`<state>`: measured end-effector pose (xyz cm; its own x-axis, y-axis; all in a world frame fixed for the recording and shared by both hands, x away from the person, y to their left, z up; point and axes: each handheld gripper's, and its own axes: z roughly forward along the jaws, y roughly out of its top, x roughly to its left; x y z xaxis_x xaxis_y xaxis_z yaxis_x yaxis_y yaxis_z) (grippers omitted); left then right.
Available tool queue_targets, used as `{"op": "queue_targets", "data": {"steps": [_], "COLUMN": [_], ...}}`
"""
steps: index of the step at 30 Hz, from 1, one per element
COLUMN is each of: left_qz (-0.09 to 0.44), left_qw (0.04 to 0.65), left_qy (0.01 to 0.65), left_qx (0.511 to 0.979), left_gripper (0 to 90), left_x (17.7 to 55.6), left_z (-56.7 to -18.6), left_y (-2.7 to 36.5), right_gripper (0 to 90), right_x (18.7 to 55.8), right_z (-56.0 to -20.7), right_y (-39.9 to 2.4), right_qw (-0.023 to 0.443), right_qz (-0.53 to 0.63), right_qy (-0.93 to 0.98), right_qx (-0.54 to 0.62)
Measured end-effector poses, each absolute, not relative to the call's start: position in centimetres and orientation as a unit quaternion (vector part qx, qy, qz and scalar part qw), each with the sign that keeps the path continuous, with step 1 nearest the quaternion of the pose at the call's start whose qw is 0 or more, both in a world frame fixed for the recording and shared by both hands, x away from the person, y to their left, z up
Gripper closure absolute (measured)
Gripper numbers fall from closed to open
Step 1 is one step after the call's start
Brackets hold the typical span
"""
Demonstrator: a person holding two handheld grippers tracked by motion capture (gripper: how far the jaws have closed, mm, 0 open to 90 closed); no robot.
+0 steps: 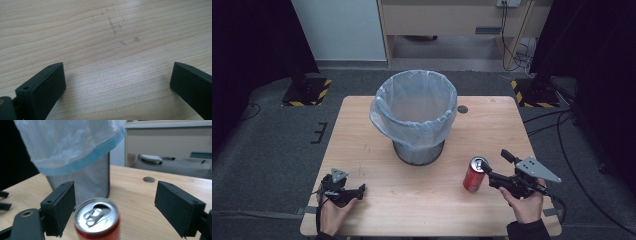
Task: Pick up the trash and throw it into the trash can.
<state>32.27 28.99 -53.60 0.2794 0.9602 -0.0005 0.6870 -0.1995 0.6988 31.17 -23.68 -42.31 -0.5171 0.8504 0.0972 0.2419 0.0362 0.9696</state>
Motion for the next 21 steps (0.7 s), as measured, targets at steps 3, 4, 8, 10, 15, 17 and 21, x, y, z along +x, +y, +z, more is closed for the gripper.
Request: {"op": "queue_targets", "data": {"steps": [3, 4, 8, 10, 15, 17, 21], "left_qz": [0.226, 0.226, 0.226, 0.226, 0.226, 0.226, 0.226], "left_qw": [0.302, 0.302, 0.302, 0.302, 0.302, 0.302, 0.302], "left_qy": [0.555, 0.555, 0.555, 0.555, 0.555, 0.555, 0.555], "left_qx": [0.741, 0.741, 0.741, 0.741, 0.741, 0.741, 0.741], "left_gripper": [0.0, 0.0, 0.0, 0.0, 0.0, 0.0, 0.0], "left_x": [32.3, 32.3, 32.3, 32.3, 32.3, 32.3, 32.3], "left_z": [-53.6, -53.6, -53.6, -53.6, -53.6, -53.6, -53.6], "left_y": [29.0, 29.0, 29.0, 29.0, 29.0, 29.0, 29.0], "right_gripper": [18.3, 18.4, 18.4, 18.6, 18.9, 18.9, 20.0], "right_x": [31.4, 31.4, 31.6, 31.8, 31.9, 32.0, 32.1], "right_z": [-43.2, -43.4, -43.9, -44.4, -45.0, -45.3, -45.7], "right_y": [-23.0, -22.9, -22.6, -22.3, -21.7, -21.5, -21.3], "right_qw": [0.259, 0.257, 0.251, 0.247, 0.244, 0.243, 0.248], "right_qz": [0.556, 0.555, 0.551, 0.546, 0.536, 0.528, 0.514], "right_qy": [0.675, 0.678, 0.683, 0.686, 0.699, 0.705, 0.714], "right_qx": [0.410, 0.408, 0.409, 0.413, 0.406, 0.405, 0.406]}}
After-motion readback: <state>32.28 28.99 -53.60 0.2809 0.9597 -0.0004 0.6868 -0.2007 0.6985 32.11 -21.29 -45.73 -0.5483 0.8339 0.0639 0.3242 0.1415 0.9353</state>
